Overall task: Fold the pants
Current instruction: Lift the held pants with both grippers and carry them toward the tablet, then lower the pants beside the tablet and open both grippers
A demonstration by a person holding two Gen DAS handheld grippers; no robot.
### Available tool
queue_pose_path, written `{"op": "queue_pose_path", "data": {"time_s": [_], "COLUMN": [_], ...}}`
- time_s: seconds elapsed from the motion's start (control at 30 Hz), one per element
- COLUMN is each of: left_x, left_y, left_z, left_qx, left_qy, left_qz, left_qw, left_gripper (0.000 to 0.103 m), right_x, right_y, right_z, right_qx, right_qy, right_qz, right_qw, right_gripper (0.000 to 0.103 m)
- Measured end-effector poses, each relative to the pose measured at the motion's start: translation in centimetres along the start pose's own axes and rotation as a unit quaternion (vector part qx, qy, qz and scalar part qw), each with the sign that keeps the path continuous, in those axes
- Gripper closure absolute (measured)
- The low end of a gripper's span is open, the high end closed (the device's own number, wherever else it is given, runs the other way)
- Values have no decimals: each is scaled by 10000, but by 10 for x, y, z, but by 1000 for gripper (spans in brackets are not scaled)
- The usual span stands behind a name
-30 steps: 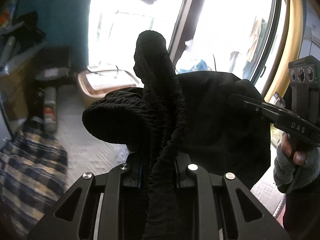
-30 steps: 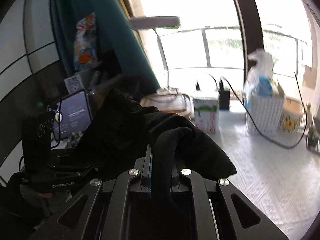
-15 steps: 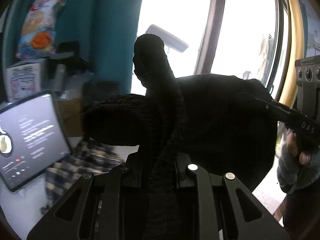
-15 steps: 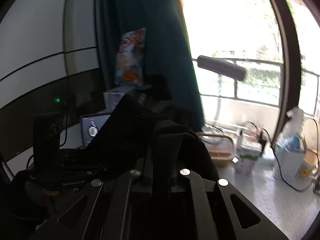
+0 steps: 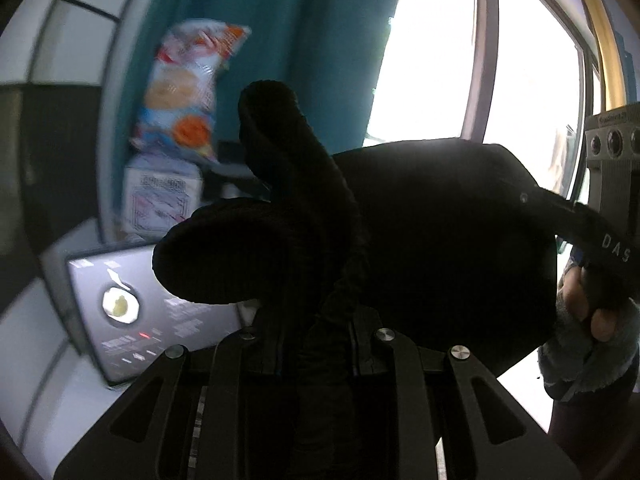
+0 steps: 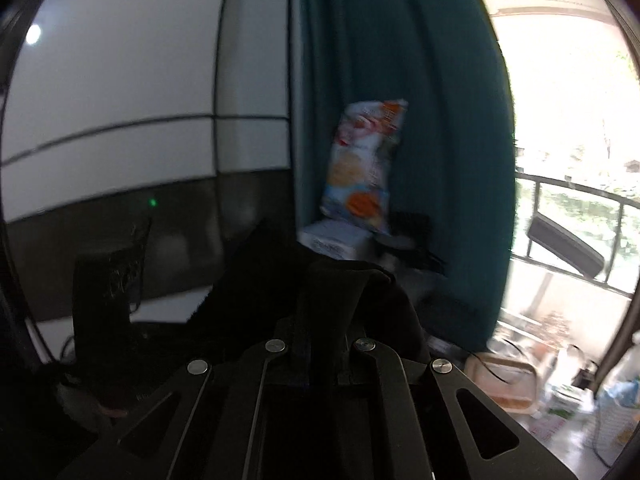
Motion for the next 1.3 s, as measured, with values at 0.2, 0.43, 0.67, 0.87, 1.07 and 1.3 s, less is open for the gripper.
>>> {"op": "queue_pose_path", "data": {"time_s": [0.2,0.43,0.67,0.87,1.07,1.3], "left_x": [21,-29,-116,-128,-138,-146], "left_y": [22,48,70,78,88,92], "left_z": [33,-36,-134,-139,-114,-89], "left_qx": [300,243,271,266,381,591], "left_qy": [-221,903,2329,2480,2479,2482], "left_qz": [-206,-110,187,289,615,746], "left_qw": [9991,9956,9720,9680,9661,9640], "left_gripper": [82,82,80,63,46,40], "right_x": [21,-54,-181,-246,-252,-275], "right_y": [30,-9,-76,-89,-80,-62], "right_z": [-11,-46,-96,-107,-90,-66], "right_qx": [140,-420,-707,-658,-414,69], "right_qy": [-291,393,1700,2178,2387,2668], "right_qz": [52,-535,-1533,-2004,-2026,-2134], "right_qw": [9995,9969,9709,9529,9488,9398], "right_gripper": [98,98,98,98,85,29]}}
Point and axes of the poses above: each gripper's, at about its wrist camera, not at the fingertips, and z roughly against the way its jaws point, y to its left, x to its top, the point moved 1 cm from there along -z, roughly the way its jaws point, and after that the axes turned 2 degrees about z, right-handed, at the moved point
